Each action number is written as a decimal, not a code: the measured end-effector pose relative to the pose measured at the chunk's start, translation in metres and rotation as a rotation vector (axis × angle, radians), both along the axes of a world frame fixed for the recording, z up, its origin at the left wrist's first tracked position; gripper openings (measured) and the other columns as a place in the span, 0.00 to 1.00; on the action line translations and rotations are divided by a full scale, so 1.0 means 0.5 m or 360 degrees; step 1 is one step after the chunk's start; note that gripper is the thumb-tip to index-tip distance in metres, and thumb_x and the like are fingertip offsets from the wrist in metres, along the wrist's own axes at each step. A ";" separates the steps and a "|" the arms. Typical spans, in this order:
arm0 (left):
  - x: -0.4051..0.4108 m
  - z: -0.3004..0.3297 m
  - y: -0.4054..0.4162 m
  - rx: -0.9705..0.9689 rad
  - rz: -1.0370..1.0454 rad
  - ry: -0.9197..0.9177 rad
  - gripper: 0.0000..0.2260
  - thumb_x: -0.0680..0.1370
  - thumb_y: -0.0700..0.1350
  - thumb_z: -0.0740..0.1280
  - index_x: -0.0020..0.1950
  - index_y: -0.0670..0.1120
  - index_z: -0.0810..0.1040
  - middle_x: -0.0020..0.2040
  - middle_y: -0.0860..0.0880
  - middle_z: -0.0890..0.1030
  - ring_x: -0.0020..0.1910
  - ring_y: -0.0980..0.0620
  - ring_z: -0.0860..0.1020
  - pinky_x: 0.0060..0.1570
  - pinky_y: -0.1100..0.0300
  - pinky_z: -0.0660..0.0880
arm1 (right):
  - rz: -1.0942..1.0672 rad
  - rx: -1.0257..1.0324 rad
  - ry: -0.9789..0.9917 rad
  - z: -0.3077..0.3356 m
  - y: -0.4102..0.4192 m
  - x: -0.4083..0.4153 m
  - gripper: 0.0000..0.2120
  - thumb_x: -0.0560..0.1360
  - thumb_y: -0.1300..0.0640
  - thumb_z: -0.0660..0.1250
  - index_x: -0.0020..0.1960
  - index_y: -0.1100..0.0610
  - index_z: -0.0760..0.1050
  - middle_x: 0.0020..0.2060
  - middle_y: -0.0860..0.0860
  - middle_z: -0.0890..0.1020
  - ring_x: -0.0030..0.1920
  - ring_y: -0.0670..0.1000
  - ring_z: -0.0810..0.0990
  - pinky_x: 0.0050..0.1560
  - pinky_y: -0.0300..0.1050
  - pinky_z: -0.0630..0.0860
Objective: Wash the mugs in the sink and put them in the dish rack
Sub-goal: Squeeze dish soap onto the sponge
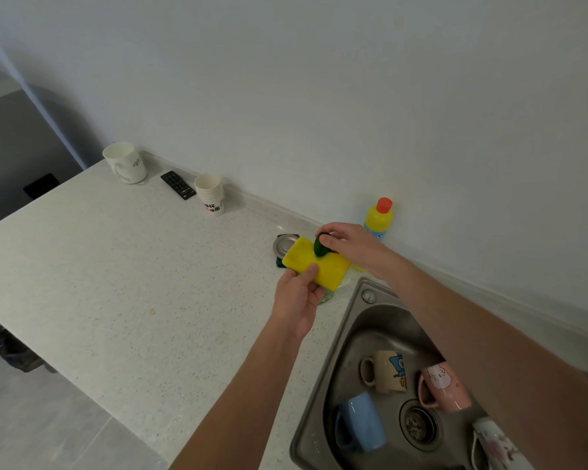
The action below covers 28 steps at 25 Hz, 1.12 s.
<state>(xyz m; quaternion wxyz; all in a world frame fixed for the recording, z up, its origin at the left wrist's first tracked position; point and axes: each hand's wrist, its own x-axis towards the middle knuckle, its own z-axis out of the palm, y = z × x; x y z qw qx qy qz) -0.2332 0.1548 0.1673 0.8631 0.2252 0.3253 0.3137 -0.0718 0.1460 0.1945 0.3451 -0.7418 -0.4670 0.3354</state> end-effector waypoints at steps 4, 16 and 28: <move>-0.004 0.001 0.003 -0.0011 -0.0006 0.0025 0.15 0.83 0.37 0.59 0.69 0.40 0.71 0.64 0.40 0.79 0.62 0.42 0.79 0.61 0.49 0.77 | -0.0044 0.0027 -0.0010 -0.005 -0.002 -0.005 0.06 0.80 0.51 0.66 0.55 0.45 0.80 0.53 0.45 0.83 0.56 0.43 0.79 0.63 0.47 0.75; -0.028 0.017 -0.004 0.0090 -0.0178 0.0106 0.13 0.82 0.36 0.61 0.67 0.42 0.73 0.63 0.42 0.80 0.59 0.45 0.81 0.53 0.54 0.81 | -0.0116 -0.0112 -0.0245 0.039 -0.002 -0.029 0.17 0.82 0.48 0.60 0.69 0.49 0.75 0.63 0.50 0.79 0.62 0.51 0.78 0.62 0.46 0.73; -0.007 -0.010 -0.072 0.0303 -0.0714 0.0406 0.09 0.80 0.36 0.65 0.59 0.44 0.77 0.55 0.46 0.83 0.52 0.49 0.82 0.47 0.56 0.81 | -0.0706 -0.0090 0.0234 -0.010 -0.263 -0.031 0.06 0.78 0.49 0.68 0.48 0.49 0.82 0.45 0.47 0.86 0.50 0.49 0.84 0.57 0.52 0.79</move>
